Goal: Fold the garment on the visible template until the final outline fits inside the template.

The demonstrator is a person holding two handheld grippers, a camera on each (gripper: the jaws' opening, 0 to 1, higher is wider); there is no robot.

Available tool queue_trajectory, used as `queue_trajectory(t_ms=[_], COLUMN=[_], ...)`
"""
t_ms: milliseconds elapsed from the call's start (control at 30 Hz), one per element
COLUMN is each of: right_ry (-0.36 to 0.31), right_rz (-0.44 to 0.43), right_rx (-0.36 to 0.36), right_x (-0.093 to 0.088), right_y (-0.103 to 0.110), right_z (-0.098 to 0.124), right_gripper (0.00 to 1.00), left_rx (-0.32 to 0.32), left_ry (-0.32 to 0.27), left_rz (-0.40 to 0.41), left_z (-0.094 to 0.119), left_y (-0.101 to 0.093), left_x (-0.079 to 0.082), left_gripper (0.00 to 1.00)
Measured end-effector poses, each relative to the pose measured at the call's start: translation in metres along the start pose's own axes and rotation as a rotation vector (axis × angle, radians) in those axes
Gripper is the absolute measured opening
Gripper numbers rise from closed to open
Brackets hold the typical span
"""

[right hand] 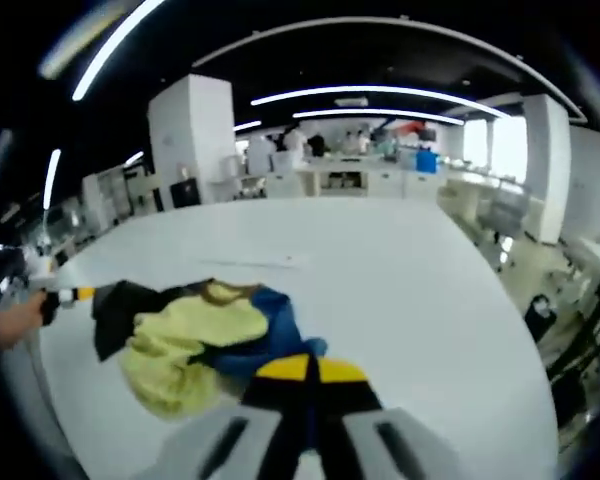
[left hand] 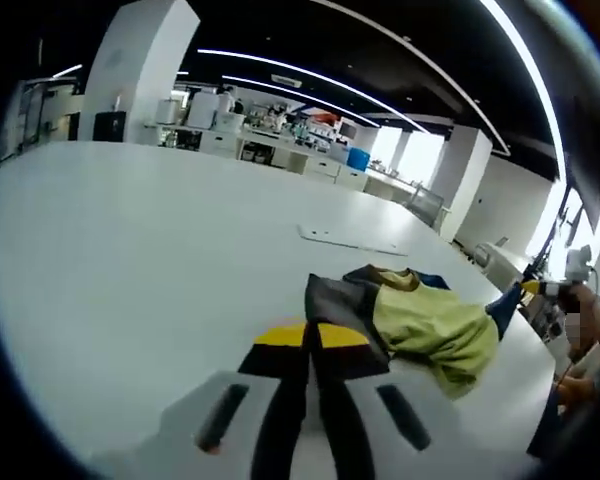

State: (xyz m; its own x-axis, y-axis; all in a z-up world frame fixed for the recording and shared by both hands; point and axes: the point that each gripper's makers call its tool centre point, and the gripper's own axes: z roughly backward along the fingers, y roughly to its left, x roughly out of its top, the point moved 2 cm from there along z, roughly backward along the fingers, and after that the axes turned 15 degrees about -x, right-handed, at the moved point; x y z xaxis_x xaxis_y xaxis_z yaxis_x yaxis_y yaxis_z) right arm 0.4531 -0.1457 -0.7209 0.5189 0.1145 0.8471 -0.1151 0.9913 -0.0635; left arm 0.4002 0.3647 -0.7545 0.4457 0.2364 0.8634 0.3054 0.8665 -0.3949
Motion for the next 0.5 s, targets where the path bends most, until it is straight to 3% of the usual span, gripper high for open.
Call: queue_trajectory(t_ms=[67,500], right_ry=[0.012,0.094], right_rz=[0.004,0.003], right_rx=[-0.016,-0.086], right_x=[-0.003,-0.016], right_y=[-0.006,-0.044], right_z=[-0.001,-0.015], right_gripper=[0.00,0.00], left_rx=[0.028,0.095], left_ry=[0.029,0.106], left_rz=[-0.022,-0.050], left_z=[0.001,-0.013], left_y=[0.012,0.045], left_x=[0.000,-0.006], left_gripper=[0.00,0.00])
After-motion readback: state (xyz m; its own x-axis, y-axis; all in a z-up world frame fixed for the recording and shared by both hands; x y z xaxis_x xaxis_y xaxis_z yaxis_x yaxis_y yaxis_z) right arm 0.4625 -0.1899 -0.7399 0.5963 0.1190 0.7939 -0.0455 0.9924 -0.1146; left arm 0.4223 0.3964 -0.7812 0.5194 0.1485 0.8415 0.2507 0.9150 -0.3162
